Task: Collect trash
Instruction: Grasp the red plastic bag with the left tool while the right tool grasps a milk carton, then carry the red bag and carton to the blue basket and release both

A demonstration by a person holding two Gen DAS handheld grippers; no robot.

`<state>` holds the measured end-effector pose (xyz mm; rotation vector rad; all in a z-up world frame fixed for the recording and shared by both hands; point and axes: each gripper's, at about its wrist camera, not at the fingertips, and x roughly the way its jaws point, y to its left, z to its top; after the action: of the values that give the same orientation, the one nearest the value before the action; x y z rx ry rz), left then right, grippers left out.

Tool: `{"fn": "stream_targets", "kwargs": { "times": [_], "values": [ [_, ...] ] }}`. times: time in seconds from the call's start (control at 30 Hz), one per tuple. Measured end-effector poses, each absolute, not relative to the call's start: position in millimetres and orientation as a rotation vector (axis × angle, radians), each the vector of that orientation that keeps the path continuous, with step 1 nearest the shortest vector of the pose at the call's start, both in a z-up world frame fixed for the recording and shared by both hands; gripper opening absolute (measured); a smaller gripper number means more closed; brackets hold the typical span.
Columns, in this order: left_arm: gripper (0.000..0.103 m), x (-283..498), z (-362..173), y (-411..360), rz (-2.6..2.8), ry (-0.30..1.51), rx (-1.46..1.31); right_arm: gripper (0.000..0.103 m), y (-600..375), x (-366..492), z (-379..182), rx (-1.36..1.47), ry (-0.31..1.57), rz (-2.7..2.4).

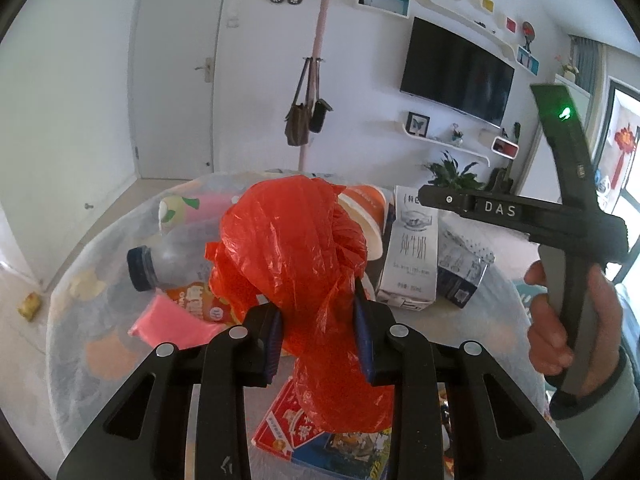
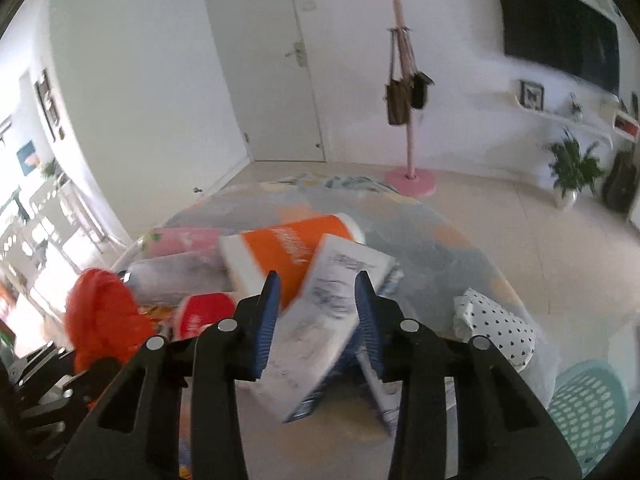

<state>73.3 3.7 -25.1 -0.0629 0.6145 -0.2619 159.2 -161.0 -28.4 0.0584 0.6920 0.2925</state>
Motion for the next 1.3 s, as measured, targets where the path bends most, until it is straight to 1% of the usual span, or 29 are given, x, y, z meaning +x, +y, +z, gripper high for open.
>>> {"fn": "stream_targets", "kwargs": {
  "times": [0.1, 0.13, 0.17, 0.2, 0.27, 0.33, 0.63, 0.67, 0.7, 0.77, 0.83, 1.1, 1.2, 1.3],
  "values": [
    [0.029, 71.3, -24.8, 7.4, -0.261, 0.619, -0.079, 0.036, -154.4, 155.6, -30.5, 0.031, 0.724, 0.258],
    [0.029, 70.1, -24.9, 8.9, -0.260, 0.620, -0.082, 0.041, -155.8, 154.3, -34.0, 0.055, 0.749, 0.255],
    [0.029, 70.1, -25.5, 11.1, -0.258, 0.617, -0.083, 0.050, -160.1, 152.1, -40.4, 0.104, 0.780, 0.249],
    [0.029, 69.6, -25.0, 12.4, -0.256, 0.615, -0.084, 0.054, -162.1, 151.5, -44.9, 0.128, 0.794, 0.241],
    [0.029, 70.0, -24.3, 16.3, -0.262, 0.612, -0.097, 0.068, -161.3, 148.7, -55.3, 0.152, 0.812, 0.207],
    [0.029, 69.0, -24.5, 17.1, -0.268, 0.612, -0.098, 0.071, -155.5, 149.0, -65.1, 0.180, 0.839, 0.197],
    [0.029, 62.8, -25.1, 29.4, -0.269, 0.604, -0.107, 0.072, -126.1, 180.7, -84.4, 0.178, 0.929, 0.041],
    [0.029, 62.2, -24.7, 29.6, -0.270, 0.602, -0.108, 0.070, -124.5, 180.4, -84.6, 0.161, 0.927, 0.032],
    [0.029, 61.7, -24.5, 29.1, -0.272, 0.601, -0.107, 0.066, -123.3, 181.3, -85.5, 0.148, 0.926, 0.024],
    [0.029, 61.6, -24.5, 26.8, -0.274, 0.601, -0.106, 0.054, -127.9, 174.7, -85.5, 0.137, 0.922, 0.029],
    [0.029, 61.2, -25.2, 25.5, -0.281, 0.602, -0.111, 0.052, -131.8, 162.0, -83.1, 0.131, 0.917, 0.057],
    [0.029, 59.7, -30.8, 18.4, -0.306, 0.610, -0.114, 0.050, -158.1, 89.1, -74.4, 0.027, 0.941, 0.190],
    [0.029, 62.0, -35.3, 11.7, -0.317, 0.625, -0.111, 0.051, -161.7, 79.3, -84.7, 0.019, 0.983, 0.208],
    [0.029, 64.9, -36.9, 4.7, -0.329, 0.638, -0.107, 0.052, -167.5, 76.4, -84.5, 0.042, 0.984, 0.210]
  ]
}}
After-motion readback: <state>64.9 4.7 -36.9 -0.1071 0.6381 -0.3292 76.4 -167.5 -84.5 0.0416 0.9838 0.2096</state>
